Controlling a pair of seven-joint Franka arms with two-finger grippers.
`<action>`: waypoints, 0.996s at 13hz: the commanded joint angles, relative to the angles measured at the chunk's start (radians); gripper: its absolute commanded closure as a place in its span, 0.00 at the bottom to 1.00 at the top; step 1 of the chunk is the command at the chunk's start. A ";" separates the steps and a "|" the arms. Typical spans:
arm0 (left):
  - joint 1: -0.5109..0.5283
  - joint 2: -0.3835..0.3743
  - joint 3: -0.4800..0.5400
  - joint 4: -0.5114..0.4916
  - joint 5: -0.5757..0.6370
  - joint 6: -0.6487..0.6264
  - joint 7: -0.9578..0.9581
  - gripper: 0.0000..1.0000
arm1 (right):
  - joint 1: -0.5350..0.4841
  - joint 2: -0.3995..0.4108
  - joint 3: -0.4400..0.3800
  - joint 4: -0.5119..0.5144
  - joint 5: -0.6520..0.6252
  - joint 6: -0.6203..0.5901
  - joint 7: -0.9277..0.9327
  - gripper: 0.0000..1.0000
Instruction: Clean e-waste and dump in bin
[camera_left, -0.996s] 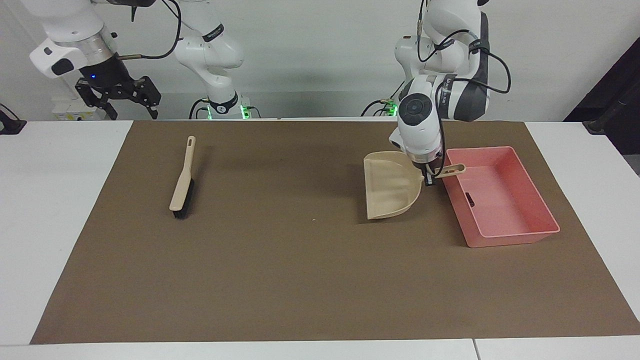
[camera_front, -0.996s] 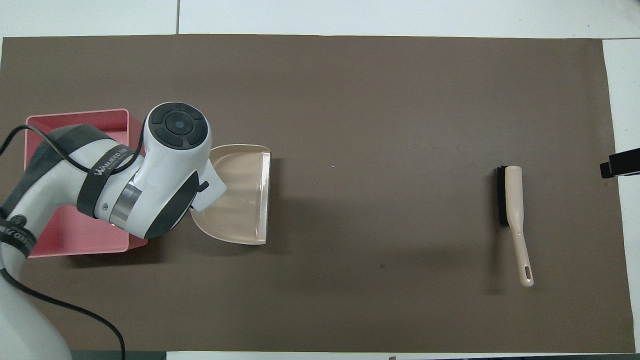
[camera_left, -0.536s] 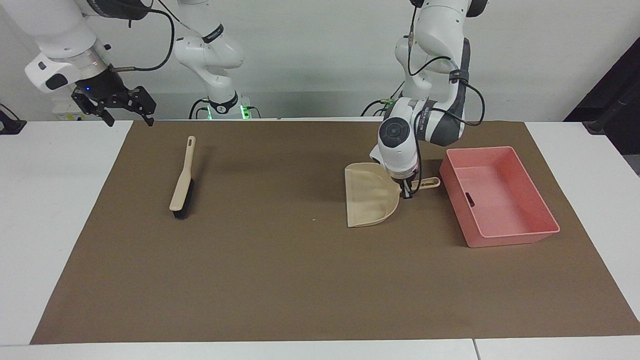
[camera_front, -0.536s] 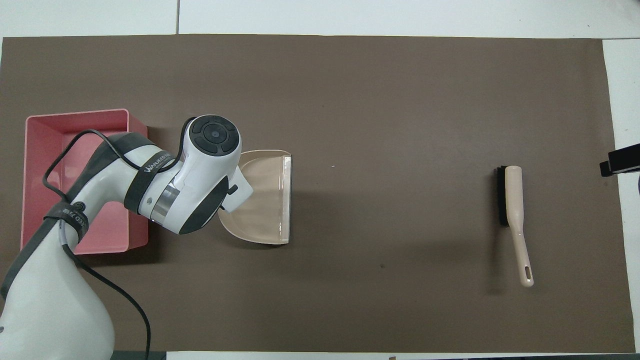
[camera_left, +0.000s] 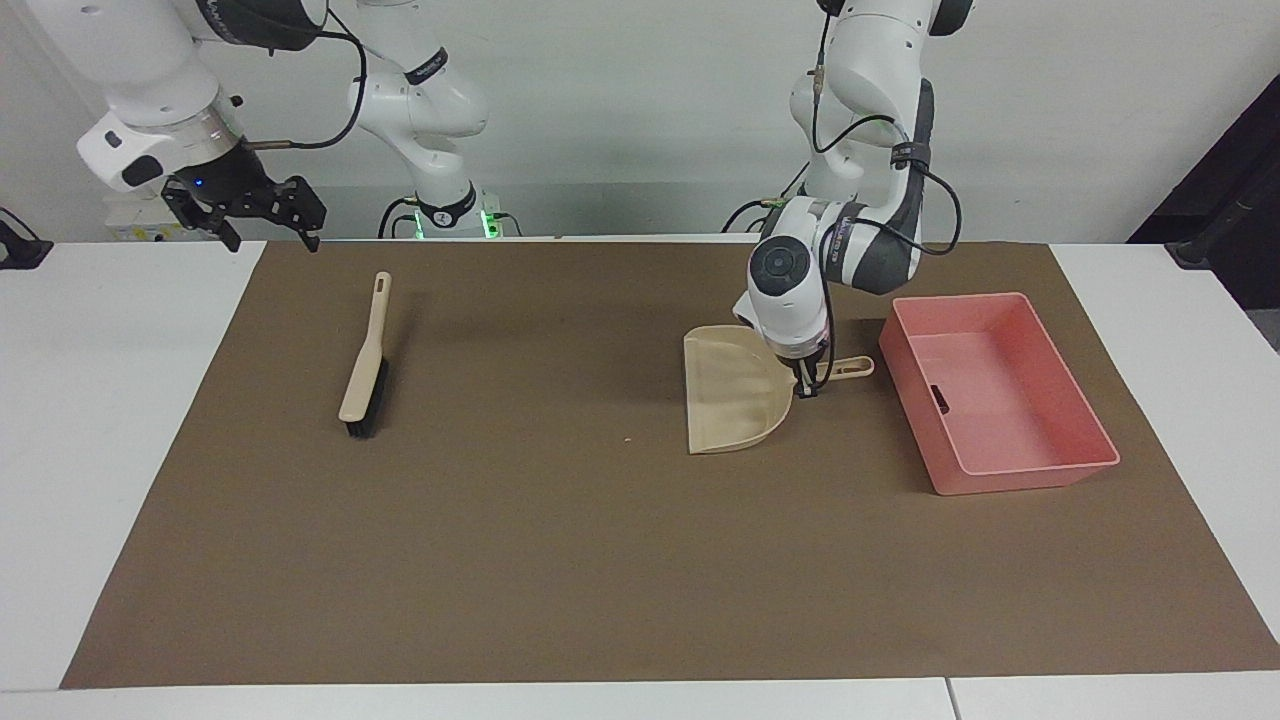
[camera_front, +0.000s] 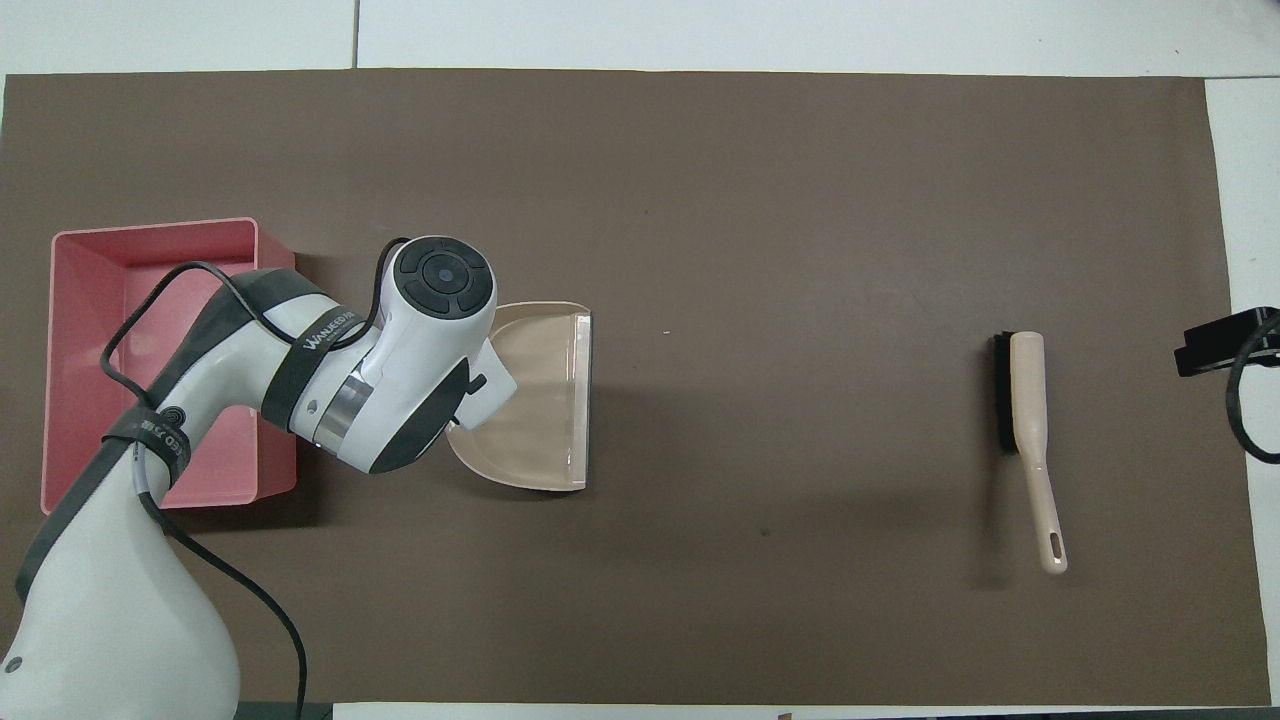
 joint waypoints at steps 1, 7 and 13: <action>-0.015 -0.021 0.016 -0.020 -0.013 0.011 -0.064 0.27 | 0.022 -0.008 -0.010 -0.020 -0.031 0.013 0.021 0.01; 0.046 -0.177 0.019 -0.027 -0.017 -0.116 -0.358 0.03 | 0.028 0.001 -0.014 -0.025 -0.028 0.021 0.058 0.01; 0.250 -0.219 0.025 0.054 -0.163 -0.158 -1.019 0.03 | 0.068 -0.002 -0.020 -0.010 0.024 -0.008 0.073 0.01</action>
